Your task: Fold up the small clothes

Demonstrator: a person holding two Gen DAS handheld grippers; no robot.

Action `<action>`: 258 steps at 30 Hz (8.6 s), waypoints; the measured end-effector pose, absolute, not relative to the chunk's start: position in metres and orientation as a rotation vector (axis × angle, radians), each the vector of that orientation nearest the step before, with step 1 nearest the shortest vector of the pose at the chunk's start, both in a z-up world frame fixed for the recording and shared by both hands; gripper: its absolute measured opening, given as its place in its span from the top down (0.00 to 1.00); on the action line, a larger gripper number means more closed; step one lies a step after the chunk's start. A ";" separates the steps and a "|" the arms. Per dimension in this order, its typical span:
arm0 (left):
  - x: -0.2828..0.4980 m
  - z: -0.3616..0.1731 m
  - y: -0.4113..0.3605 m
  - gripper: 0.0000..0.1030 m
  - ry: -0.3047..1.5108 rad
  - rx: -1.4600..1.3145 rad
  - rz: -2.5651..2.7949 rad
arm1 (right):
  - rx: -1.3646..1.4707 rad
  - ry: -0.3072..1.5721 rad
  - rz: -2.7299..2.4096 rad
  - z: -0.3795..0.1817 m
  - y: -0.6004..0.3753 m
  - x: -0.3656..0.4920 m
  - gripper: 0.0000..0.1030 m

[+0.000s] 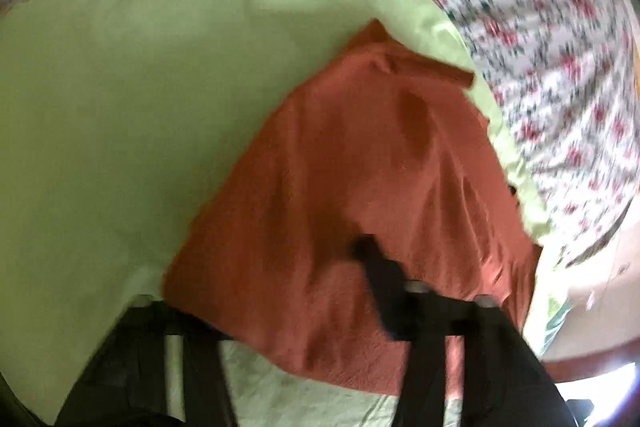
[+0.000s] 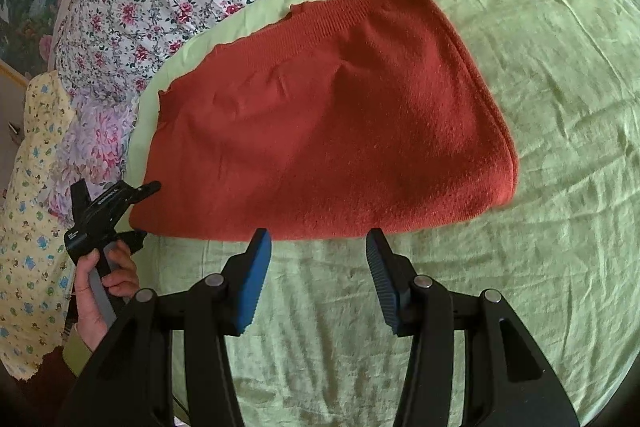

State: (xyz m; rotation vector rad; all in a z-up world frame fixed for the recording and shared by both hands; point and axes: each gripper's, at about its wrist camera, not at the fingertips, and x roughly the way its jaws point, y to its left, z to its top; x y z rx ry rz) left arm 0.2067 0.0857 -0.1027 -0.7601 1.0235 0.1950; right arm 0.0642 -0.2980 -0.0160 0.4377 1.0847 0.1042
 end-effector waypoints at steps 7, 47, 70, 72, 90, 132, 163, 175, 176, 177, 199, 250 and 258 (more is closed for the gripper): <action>0.216 -0.063 0.057 0.87 0.952 -0.583 0.129 | 0.491 1.054 0.096 -0.010 -0.316 0.073 0.51; 0.226 -0.002 -0.201 0.88 0.869 0.033 -0.451 | 0.548 1.041 0.507 0.003 -0.309 0.265 0.85; 0.208 -0.052 -0.265 0.53 1.039 0.005 -0.691 | 0.493 1.068 0.246 -0.033 -0.417 0.224 0.72; 0.192 -0.046 -0.254 0.46 1.046 -0.014 -0.702 | 0.452 1.056 0.193 -0.025 -0.419 0.217 0.68; 0.262 -0.070 -0.098 0.38 1.132 -0.326 -0.216 | 0.530 1.079 0.148 -0.039 -0.402 0.188 0.91; 0.307 -0.094 -0.120 0.80 1.164 -0.486 -0.457 | 0.734 1.121 0.199 -0.070 -0.420 0.182 0.77; 0.148 -0.080 0.102 0.53 1.116 -0.526 -0.029 | 0.642 1.250 0.536 -0.101 -0.198 0.204 0.69; 0.104 -0.059 0.100 0.46 1.157 -0.491 -0.001 | 0.581 1.157 0.439 -0.052 -0.219 0.155 0.66; 0.099 -0.060 0.101 0.46 1.164 -0.499 -0.007 | 0.570 1.154 0.441 -0.051 -0.217 0.148 0.66; 0.094 -0.063 0.101 0.46 1.171 -0.499 -0.009 | 0.547 1.147 0.438 -0.049 -0.215 0.142 0.66; 0.076 -0.058 0.093 0.45 1.132 -0.353 0.055 | 0.327 1.174 0.308 -0.069 -0.194 0.118 0.77; -0.066 -0.037 0.063 0.25 0.996 -0.105 0.074 | 0.097 1.020 0.345 -0.040 -0.142 -0.022 0.38; -0.080 -0.026 0.057 0.24 0.972 -0.038 0.071 | 0.033 0.967 0.321 -0.031 -0.140 -0.045 0.21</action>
